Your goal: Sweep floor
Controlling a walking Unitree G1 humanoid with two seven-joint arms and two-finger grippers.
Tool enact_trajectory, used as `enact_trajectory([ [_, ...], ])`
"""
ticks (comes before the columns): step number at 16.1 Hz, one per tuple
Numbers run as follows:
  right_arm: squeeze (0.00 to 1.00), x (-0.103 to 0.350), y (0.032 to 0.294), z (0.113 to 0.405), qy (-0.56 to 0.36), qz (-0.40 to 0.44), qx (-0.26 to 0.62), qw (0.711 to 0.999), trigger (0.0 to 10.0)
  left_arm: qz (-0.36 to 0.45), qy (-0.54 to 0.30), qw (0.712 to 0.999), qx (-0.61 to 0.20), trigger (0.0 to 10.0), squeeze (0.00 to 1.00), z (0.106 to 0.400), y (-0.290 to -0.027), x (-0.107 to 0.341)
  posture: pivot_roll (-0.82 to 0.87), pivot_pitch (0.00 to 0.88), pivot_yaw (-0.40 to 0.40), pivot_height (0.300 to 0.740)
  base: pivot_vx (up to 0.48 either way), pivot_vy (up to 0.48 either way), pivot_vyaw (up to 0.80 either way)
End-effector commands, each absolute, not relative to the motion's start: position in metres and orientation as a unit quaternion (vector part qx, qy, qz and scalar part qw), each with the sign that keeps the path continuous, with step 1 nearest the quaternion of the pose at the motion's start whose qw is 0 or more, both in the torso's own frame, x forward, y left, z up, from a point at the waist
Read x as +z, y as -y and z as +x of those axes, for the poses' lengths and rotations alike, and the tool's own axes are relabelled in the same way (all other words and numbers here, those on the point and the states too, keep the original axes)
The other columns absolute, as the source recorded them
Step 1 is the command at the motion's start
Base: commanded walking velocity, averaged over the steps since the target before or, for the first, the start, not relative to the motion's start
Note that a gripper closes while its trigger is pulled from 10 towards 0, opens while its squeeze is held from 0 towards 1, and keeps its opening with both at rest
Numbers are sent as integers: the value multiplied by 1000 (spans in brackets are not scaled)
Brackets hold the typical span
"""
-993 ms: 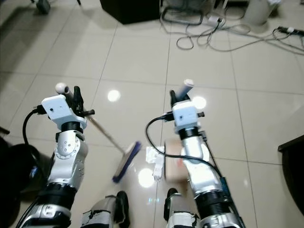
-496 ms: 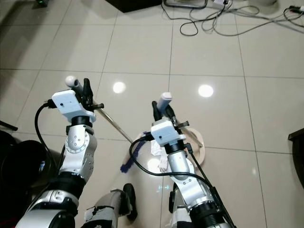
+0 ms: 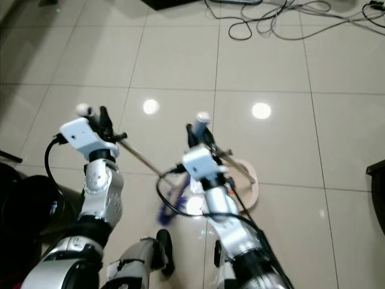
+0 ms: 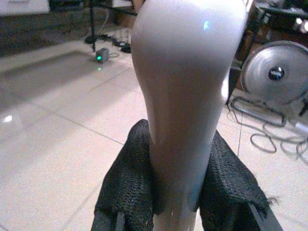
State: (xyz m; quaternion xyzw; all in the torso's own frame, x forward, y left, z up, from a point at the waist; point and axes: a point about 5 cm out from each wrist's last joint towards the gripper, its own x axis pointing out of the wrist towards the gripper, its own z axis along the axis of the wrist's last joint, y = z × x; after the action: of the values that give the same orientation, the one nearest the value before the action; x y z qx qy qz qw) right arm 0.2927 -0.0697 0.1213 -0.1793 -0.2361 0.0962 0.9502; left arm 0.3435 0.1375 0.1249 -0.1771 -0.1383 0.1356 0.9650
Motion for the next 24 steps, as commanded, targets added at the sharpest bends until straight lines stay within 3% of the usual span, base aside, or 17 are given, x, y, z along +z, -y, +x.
enact_trajectory([
  [1,0,117,57,292,215,-147,98,961,10000,-225,121,956,143,10000,0,342,-131,119,30,372,151,740,0,0,0],
  [7,0,115,59,302,176,-105,41,978,10000,-285,121,940,143,10000,0,352,-116,132,27,362,151,740,0,0,0],
  [9,0,112,69,304,164,-96,18,982,10000,-334,125,922,153,10000,0,357,-112,143,22,351,154,740,0,0,0],
  [12,0,110,81,309,154,-97,-7,983,10000,-354,132,916,134,10000,0,360,-111,155,24,346,158,740,0,0,0],
  [19,0,108,96,316,143,-98,-20,985,10000,-325,172,925,95,10000,0,367,-145,185,24,293,144,740,0,0,0],
  [24,0,106,125,314,138,-85,-43,986,10000,-336,228,912,56,10000,0,388,-174,240,6,228,138,740,0,0,0],
])
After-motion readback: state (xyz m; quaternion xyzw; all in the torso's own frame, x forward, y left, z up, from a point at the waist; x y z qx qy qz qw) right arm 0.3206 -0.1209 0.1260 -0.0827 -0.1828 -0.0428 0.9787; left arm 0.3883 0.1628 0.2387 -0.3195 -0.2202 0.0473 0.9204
